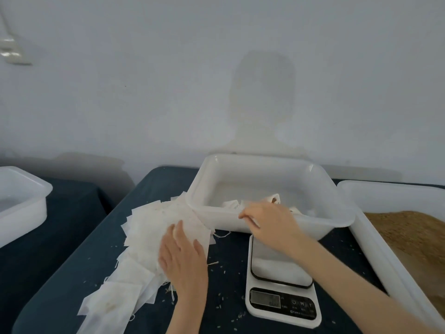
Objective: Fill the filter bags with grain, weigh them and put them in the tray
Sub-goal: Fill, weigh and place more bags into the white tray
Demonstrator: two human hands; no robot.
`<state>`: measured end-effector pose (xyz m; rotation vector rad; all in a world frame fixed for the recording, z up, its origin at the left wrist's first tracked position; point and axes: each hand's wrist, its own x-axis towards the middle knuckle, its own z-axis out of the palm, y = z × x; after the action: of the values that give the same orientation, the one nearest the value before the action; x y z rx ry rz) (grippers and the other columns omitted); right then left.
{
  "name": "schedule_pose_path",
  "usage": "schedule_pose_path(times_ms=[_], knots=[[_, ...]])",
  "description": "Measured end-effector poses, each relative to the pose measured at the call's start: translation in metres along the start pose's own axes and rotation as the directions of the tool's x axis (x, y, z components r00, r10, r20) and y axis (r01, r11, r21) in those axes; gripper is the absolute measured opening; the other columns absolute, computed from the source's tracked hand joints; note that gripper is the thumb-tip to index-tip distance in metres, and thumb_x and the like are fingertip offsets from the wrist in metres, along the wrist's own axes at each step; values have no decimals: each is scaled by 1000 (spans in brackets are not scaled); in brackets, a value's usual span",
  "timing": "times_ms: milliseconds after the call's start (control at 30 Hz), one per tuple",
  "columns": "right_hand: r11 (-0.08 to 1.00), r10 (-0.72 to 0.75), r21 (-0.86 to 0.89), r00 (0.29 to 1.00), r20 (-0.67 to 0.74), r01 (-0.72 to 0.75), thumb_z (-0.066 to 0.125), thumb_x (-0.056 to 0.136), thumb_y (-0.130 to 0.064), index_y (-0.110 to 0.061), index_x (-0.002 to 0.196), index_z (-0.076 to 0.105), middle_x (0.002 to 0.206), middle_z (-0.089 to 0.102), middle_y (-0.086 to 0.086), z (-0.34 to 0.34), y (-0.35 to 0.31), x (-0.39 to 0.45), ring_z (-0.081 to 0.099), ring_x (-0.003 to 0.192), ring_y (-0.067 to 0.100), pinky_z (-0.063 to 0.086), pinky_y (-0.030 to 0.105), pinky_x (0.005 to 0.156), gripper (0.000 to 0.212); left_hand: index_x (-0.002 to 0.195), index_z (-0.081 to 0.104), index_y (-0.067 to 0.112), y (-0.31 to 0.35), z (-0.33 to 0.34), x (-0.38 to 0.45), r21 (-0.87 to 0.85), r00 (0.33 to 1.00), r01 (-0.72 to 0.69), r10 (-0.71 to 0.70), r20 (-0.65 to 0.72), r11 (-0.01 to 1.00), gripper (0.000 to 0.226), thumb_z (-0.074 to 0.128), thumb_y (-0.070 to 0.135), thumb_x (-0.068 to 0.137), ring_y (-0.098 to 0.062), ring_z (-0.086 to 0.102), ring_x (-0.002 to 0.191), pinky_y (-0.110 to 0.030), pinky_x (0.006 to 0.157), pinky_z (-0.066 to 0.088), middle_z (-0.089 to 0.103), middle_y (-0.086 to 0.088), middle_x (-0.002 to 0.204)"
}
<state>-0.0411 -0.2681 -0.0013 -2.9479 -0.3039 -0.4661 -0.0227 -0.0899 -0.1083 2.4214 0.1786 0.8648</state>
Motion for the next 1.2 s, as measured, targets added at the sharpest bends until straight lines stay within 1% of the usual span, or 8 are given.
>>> schedule_pose_path(times_ms=[100, 233, 400, 700, 867, 967, 1100, 1200], knots=[[986, -15, 166, 1000, 12, 13, 45, 95, -26, -30, 104, 70, 104, 68, -15, 10, -21, -25, 59, 94, 5, 49, 25, 82, 27, 139, 40, 2, -7, -2, 8, -20, 982, 188, -188, 26, 982, 63, 68, 12, 83, -42, 38, 125, -56, 98, 34, 44, -23, 137], [973, -1, 230, 995, 99, -22, 42, 95, -27, -30, 106, 68, 109, 66, -16, 33, -33, -47, 58, 96, 5, 48, 25, 79, 28, 129, 52, 4, -15, -2, 11, -79, 965, 260, -257, 57, 962, 46, 67, 10, 86, -41, 46, 112, -51, 90, 36, 57, -21, 121], [953, 87, 280, 989, 121, -119, 44, 96, -26, -32, 105, 68, 107, 66, -17, 41, -28, -60, 60, 89, 5, 50, 25, 76, 27, 114, 63, 12, -17, -7, 11, -151, 966, 255, -257, 10, 955, 32, 69, 7, 83, -35, 51, 98, -42, 78, 33, 65, -11, 102], [915, 163, 358, 982, 91, -185, 47, 95, -28, -34, 105, 68, 104, 66, -21, 45, -32, -66, 59, 90, 2, 43, 10, 69, 24, 114, 70, 15, -15, -5, 7, -114, 977, 170, -183, -106, 979, 31, 68, 5, 85, -40, 49, 109, -51, 82, 35, 62, -14, 119], [897, 178, 387, 977, 119, -211, 47, 96, -28, -34, 107, 67, 104, 65, -21, 48, -35, -71, 59, 91, 1, 49, 15, 78, 24, 135, 51, 5, -13, -5, 8, -86, 983, 138, -147, -106, 987, 48, 64, 7, 88, -39, 53, 93, -51, 78, 34, 64, -19, 94], [900, 170, 383, 977, 127, -206, 47, 97, -29, -34, 108, 67, 106, 65, -22, 46, -35, -74, 59, 92, 1, 49, 15, 79, 24, 130, 50, 9, -15, -5, 8, -121, 974, 211, -218, -54, 970, 36, 55, 13, 94, -34, 56, 96, -47, 87, 31, 65, -16, 84], [904, 144, 385, 981, 130, -183, 47, 96, -28, -34, 108, 68, 105, 66, -21, 42, -35, -80, 57, 87, -3, 47, 12, 77, 25, 107, 59, 6, -19, -4, 10, -130, 969, 225, -236, -77, 966, 17, 54, 17, 95, -35, 52, 106, -49, 89, 31, 67, -20, 87], [911, 143, 371, 982, 127, -180, 48, 96, -29, -34, 108, 68, 105, 66, -21, 42, -33, -83, 51, 78, -11, 40, 4, 73, 24, 100, 67, 4, -19, -5, 10, -86, 971, 155, -168, -168, 984, 15, 60, 16, 93, -39, 50, 111, -50, 86, 32, 69, -14, 112]])
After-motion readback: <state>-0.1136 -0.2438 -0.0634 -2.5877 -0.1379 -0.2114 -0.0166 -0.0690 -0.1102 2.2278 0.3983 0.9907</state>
